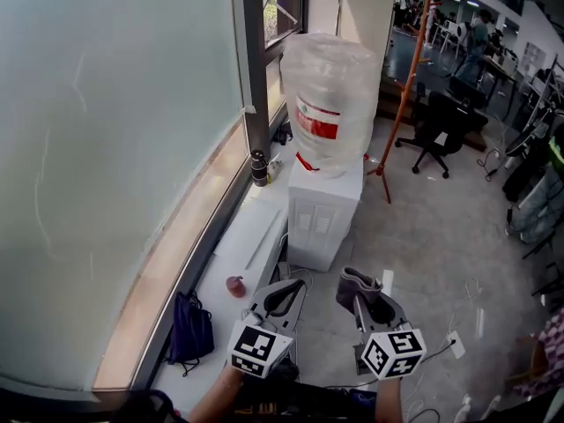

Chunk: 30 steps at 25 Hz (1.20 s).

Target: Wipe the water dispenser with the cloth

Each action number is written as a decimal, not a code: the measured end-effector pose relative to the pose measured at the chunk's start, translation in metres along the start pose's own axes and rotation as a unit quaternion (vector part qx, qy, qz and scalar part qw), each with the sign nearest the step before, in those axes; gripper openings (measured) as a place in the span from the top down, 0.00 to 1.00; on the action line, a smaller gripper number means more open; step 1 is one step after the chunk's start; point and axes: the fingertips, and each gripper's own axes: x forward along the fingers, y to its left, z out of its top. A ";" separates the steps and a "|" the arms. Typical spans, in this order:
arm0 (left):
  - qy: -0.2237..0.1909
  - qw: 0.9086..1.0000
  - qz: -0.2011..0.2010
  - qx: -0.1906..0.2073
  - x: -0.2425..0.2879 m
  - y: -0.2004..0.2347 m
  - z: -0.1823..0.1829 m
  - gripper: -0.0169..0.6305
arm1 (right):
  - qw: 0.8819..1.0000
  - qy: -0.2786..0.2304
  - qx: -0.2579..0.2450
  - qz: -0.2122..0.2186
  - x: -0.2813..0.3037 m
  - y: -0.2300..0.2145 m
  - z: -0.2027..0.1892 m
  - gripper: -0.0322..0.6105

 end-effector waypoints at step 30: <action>0.021 0.993 0.112 -0.043 0.119 0.128 -0.006 0.95 | 0.997 0.055 0.005 0.052 0.250 -0.096 0.051 0.79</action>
